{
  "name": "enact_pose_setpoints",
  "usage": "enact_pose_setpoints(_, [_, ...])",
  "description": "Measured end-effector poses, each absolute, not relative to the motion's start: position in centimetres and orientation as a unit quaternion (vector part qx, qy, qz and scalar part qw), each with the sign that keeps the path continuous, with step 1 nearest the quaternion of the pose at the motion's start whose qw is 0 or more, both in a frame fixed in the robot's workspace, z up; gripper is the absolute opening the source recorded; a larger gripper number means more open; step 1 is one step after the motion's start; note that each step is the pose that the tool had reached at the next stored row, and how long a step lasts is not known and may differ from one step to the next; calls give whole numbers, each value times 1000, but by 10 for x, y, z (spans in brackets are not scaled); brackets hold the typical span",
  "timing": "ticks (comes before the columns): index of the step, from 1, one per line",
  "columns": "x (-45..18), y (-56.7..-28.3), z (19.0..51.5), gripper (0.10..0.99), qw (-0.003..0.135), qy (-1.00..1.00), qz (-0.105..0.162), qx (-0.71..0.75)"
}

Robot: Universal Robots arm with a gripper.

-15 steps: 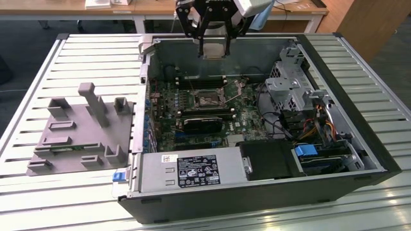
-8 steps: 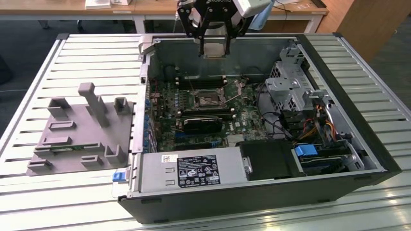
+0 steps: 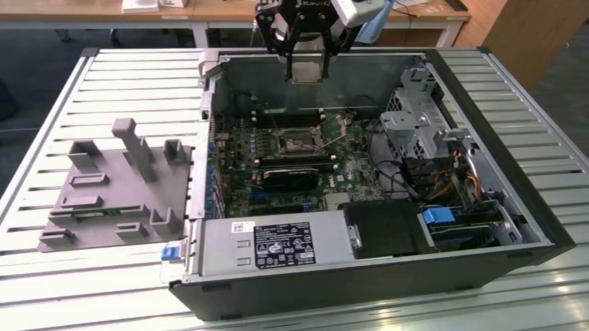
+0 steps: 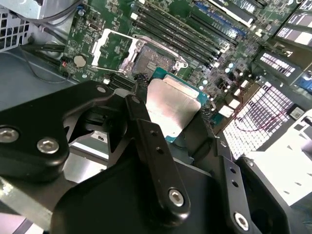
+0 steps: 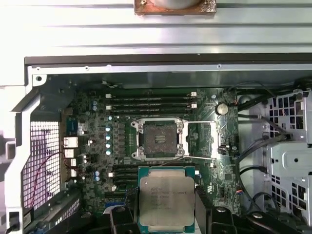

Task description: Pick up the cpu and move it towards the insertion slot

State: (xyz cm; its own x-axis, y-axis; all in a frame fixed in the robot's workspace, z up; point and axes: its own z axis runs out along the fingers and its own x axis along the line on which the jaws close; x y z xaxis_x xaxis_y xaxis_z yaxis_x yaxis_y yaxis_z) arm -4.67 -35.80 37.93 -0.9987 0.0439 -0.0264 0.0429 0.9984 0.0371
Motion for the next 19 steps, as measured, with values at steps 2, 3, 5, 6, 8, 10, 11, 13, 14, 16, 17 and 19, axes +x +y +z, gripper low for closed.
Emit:
enact_pose_setpoints(2, [-46,-356,378,541,14,1000,18,22])
enact_pose_setpoints(3, [-46,-355,377,541,14,1000,18,22])
enact_pose_setpoints(5, [-46,-352,376,541,14,1000,18,22])
enact_pose_setpoints(6, [-46,-350,375,541,14,1000,18,22])
enact_pose_setpoints(8, [-46,-347,374,541,14,1000,18,22])
enact_pose_setpoints(10, [-45,-344,373,541,14,1000,18,22])
enact_pose_setpoints(11, [-45,-343,372,541,14,1000,18,22])
enact_pose_setpoints(13, [-44,-340,371,541,14,1000,18,22])
enact_pose_setpoints(14, [-43,-339,371,541,13,1000,18,22])
enact_pose_setpoints(16, [-41,-337,370,541,13,1000,18,21])
enact_pose_setpoints(17, [-40,-336,370,541,13,1000,18,21])
enact_pose_setpoints(19, [-38,-334,369,541,13,1000,18,21])
